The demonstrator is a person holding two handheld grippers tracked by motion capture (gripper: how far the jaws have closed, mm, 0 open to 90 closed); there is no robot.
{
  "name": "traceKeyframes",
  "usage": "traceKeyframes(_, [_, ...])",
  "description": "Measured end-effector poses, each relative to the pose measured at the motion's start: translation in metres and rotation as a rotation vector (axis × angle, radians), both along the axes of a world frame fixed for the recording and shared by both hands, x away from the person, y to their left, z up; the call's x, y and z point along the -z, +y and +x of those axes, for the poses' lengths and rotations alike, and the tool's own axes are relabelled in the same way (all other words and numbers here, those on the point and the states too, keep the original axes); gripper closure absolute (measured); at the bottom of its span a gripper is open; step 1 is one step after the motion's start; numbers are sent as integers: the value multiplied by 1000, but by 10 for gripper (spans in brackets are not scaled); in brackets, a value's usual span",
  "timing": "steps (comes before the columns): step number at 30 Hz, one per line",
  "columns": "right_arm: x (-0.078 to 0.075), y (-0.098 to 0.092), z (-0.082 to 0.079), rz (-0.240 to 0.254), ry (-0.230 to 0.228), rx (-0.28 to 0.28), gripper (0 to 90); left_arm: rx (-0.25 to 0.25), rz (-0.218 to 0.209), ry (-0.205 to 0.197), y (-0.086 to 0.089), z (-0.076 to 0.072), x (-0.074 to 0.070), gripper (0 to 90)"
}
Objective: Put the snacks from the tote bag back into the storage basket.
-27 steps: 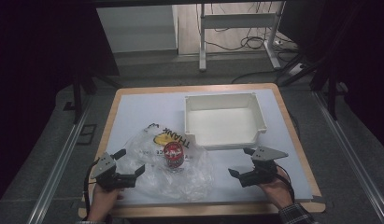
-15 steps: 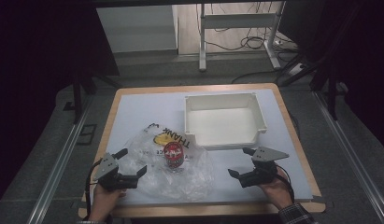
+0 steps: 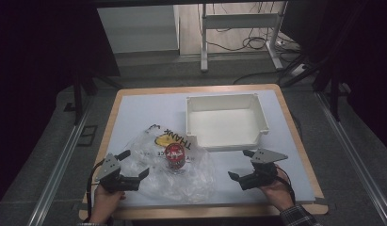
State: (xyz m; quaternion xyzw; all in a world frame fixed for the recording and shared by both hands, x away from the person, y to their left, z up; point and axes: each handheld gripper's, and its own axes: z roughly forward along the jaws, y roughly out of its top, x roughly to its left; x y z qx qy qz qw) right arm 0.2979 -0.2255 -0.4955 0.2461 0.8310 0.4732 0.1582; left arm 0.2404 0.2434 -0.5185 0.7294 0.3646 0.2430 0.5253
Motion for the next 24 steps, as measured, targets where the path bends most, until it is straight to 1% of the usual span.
traceKeyframes(5, [0,1,0,3,-9,-5,28,3,-7,-2,0,0,-1,11])
traceKeyframes(16, [-4,4,-1,-6,-31,-12,28,9,2,-2,-1,0,-1,12])
traceKeyframes(24, [-6,7,-1,-3,-50,-17,28,11,-3,-7,-1,-1,-2,13])
